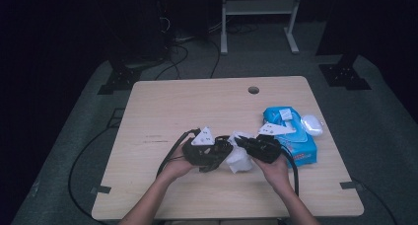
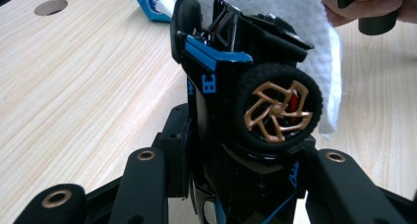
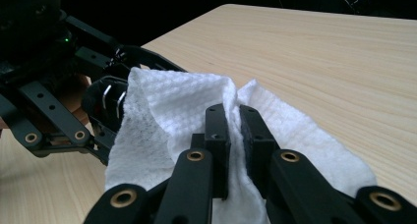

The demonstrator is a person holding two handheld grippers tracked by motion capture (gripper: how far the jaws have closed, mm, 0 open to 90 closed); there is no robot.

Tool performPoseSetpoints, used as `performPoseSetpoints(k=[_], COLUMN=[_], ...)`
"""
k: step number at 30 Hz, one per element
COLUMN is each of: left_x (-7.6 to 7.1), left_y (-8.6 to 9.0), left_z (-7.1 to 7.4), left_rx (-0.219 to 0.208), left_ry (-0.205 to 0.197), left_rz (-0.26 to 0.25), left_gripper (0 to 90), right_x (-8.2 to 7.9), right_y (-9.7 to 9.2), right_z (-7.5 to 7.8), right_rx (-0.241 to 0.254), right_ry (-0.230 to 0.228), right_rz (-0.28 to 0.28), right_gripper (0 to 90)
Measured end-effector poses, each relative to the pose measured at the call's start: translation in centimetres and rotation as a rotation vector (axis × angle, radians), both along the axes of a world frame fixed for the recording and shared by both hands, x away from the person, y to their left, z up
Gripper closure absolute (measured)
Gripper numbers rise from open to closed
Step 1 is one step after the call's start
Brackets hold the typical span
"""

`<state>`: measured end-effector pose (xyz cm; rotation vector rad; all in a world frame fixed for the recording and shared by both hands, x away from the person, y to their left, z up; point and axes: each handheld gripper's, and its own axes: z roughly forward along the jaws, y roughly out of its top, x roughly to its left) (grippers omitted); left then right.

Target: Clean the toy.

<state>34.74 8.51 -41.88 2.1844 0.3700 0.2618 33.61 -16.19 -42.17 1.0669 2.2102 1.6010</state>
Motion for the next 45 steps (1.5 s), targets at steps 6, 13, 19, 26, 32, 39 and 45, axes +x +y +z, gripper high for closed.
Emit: performPoseSetpoints(k=[6, 13, 19, 26, 32, 39, 45], left_x=[0.0, -0.1, -0.1, -0.1, -0.1, -0.1, -0.1], left_y=[-0.2, -0.1, 0.0, -0.1, 0.1, -0.3, -0.4], left_z=[0.1, 0.2, 0.1, 0.5, 1.0, 0.6, 0.9], left_rx=[0.003, -0.011, -0.002, -0.025, -0.027, -0.005, -0.011], left_ry=[-0.01, -0.005, -0.003, -0.008, -0.016, -0.014, -0.018], left_rz=[-0.002, -0.001, 0.001, -0.005, -0.005, -0.002, -0.007], left_gripper=[57.2, 57.2, 57.2, 57.2, 57.2, 57.1, 57.2], right_x=[-0.5, -0.5, -0.3, -0.7, -0.3, -0.8, -1.0], right_y=[0.3, 0.6, 0.2, 0.3, -0.2, 0.4, 1.0], right_z=[1.4, 1.6, 0.5, 1.6, 1.2, 2.2, 2.8], right_rx=[0.046, 0.048, 0.028, 0.049, 0.037, 0.077, 0.062], right_ry=[-0.04, -0.05, -0.021, -0.048, -0.028, -0.055, -0.08], right_rz=[0.02, 0.029, 0.015, 0.023, 0.008, 0.035, 0.053], right_gripper=[83.1, 83.1, 83.1, 83.2, 83.2, 83.4, 83.4])
